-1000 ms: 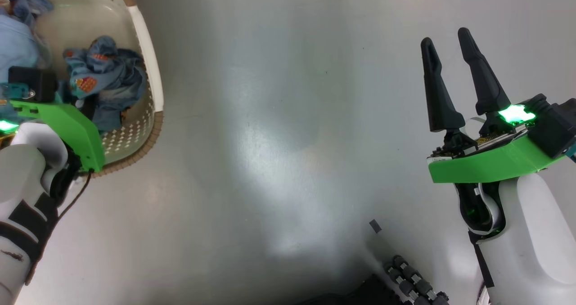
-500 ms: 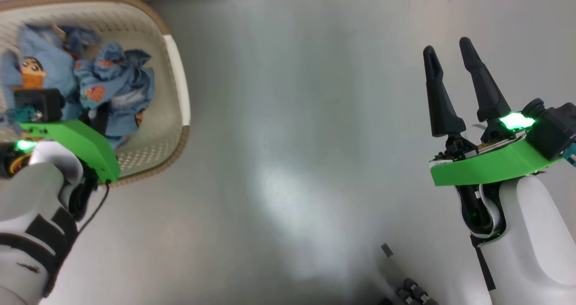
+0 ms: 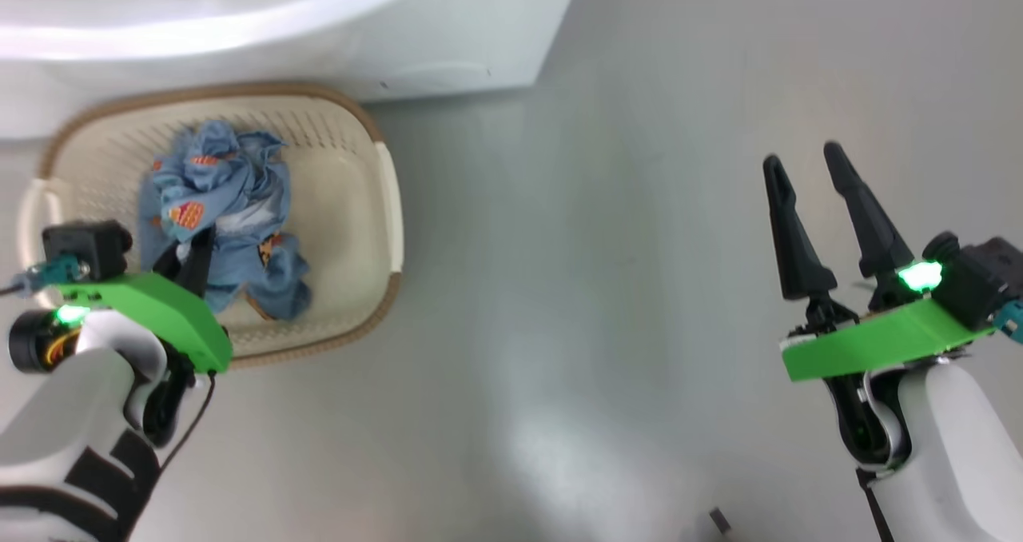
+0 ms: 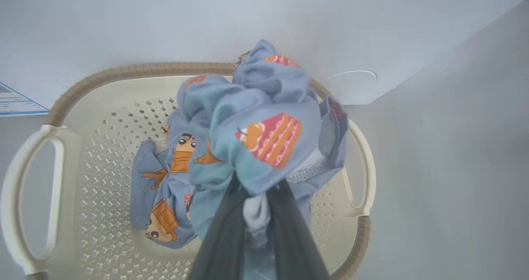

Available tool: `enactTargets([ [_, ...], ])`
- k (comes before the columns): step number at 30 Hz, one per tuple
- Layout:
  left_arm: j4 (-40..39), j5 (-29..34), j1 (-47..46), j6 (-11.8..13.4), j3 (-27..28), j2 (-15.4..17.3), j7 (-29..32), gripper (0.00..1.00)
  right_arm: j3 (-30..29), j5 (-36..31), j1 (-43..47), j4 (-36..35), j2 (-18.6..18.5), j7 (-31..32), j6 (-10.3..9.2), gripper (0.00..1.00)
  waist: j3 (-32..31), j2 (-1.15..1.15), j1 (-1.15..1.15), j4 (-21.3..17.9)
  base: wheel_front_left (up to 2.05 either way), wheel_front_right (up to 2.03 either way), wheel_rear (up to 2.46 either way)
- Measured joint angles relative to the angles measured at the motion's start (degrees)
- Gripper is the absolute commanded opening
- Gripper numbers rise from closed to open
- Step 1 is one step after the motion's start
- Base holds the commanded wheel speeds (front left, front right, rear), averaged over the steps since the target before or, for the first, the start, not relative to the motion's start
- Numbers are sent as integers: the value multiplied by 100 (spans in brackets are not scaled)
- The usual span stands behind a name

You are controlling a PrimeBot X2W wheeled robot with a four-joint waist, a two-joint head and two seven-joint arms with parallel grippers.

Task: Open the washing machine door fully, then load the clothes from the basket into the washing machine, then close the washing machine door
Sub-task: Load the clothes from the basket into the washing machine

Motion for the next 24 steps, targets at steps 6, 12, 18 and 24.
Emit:
enactTargets([
  [6, -559, 920, 745, 0, 1093, -155, 0, 0, -102, 2, 345, 109, -93, 0, 0, 100, -572, 0, 0, 178, 0, 0, 0],
  [12, -1110, 1616, 1480, 0, 1868, -323, 0, 0, -159, 4, 683, 162, -148, 0, 0, 100, -1064, 0, 0, 295, 0, 0, 0],
  [18, -1704, 2180, 2174, 0, 2465, -460, -1, 0, -263, 5, 992, 182, -178, 0, 0, 100, -1518, 0, 0, 383, 0, 0, 0],
  [24, -2310, 2611, 2888, 0, 2969, -600, 0, 0, -377, 7, 1349, 191, -216, 0, 0, 100, -1932, 0, 0, 459, 0, 0, 0],
])
